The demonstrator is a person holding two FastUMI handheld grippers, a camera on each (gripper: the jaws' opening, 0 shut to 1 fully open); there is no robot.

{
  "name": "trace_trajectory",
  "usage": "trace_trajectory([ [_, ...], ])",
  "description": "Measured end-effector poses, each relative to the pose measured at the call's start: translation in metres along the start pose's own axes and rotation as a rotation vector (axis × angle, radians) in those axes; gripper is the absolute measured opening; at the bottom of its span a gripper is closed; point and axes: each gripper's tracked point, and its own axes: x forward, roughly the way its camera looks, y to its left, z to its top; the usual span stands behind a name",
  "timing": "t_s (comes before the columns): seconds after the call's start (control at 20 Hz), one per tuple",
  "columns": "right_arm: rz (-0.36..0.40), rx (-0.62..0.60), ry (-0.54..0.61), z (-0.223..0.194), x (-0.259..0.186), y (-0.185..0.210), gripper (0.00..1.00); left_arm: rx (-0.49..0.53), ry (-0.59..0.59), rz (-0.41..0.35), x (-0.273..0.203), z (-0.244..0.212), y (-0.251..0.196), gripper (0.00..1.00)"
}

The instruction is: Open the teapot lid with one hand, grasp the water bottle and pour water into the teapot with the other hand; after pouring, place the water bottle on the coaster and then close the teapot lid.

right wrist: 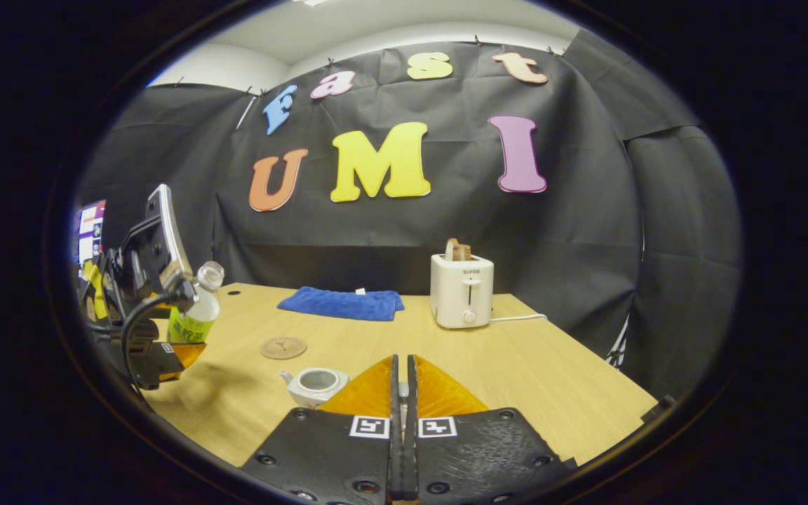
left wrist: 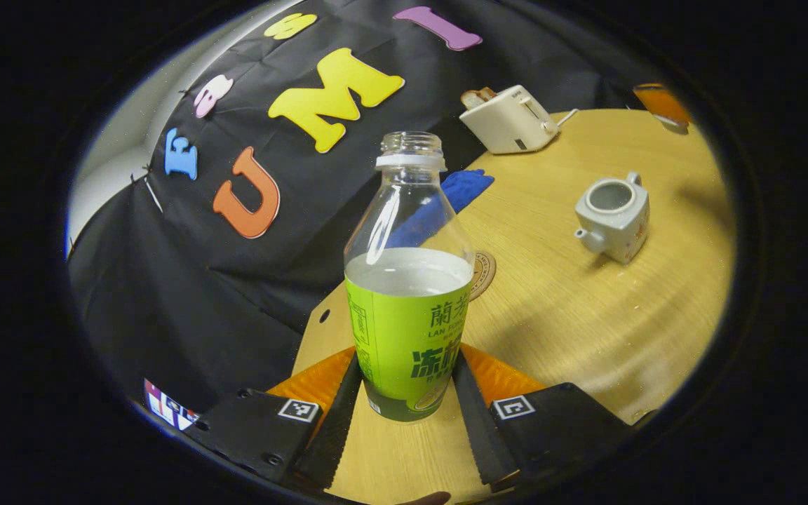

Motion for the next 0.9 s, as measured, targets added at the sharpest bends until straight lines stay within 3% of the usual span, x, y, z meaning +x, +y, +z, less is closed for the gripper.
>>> trace_trajectory([
  [0.45, -0.035, 0.004, -0.012, -0.007, -0.009, -0.032, 0.00, 0.413, -0.032, 0.011, -0.001, 0.032, -0.020, 0.75],
  [0.6, -0.048, 0.016, -0.015, -0.011, -0.013, -0.043, 0.00, 0.573, -0.012, 0.052, 0.002, 0.038, -0.017, 0.74],
  [0.9, -0.044, 0.027, -0.010, -0.016, -0.013, -0.054, 0.00, 0.744, 0.025, 0.076, 0.007, 0.051, -0.014, 0.74],
])
